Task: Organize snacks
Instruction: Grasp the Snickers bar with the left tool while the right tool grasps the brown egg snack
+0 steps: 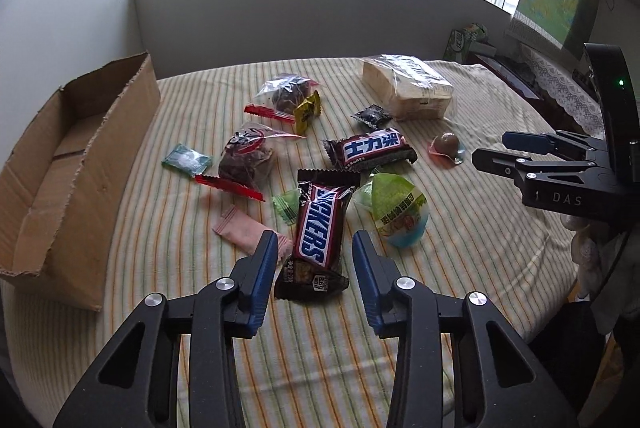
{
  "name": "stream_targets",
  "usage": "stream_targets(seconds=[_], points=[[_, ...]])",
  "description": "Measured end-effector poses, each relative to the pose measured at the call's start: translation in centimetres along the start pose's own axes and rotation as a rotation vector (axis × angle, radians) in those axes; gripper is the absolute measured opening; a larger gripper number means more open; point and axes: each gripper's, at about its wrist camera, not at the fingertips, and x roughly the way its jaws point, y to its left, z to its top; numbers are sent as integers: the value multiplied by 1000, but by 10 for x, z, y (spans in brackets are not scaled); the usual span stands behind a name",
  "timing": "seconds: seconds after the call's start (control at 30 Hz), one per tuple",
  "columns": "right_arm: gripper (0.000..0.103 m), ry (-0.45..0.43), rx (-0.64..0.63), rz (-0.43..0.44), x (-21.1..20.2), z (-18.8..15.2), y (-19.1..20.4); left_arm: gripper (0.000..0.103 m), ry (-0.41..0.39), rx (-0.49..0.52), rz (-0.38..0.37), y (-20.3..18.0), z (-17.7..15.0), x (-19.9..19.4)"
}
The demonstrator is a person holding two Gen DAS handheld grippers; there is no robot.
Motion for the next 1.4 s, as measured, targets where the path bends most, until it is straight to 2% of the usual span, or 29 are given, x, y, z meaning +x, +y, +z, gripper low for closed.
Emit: stream_targets(seconds=[0.2, 0.47, 0.73, 1.07, 1.27, 1.4], points=[[67, 23, 6, 24, 21, 8, 1, 37, 27, -34, -28, 11, 2, 11], [67, 70, 5, 41, 40, 13, 4, 37, 48, -19, -53, 7, 2, 19], [50, 80, -17, 17, 46, 21, 9, 27, 54, -54, -79, 14, 6, 21], [39, 66, -15, 25, 39, 20, 5, 27, 47, -33, -50, 6, 6, 24], [27, 49, -1, 33, 29, 18, 2, 27, 34, -37, -47, 7, 6, 19], [27, 44, -16, 27, 26, 16, 2, 27, 21, -21, -36, 5, 5, 16]])
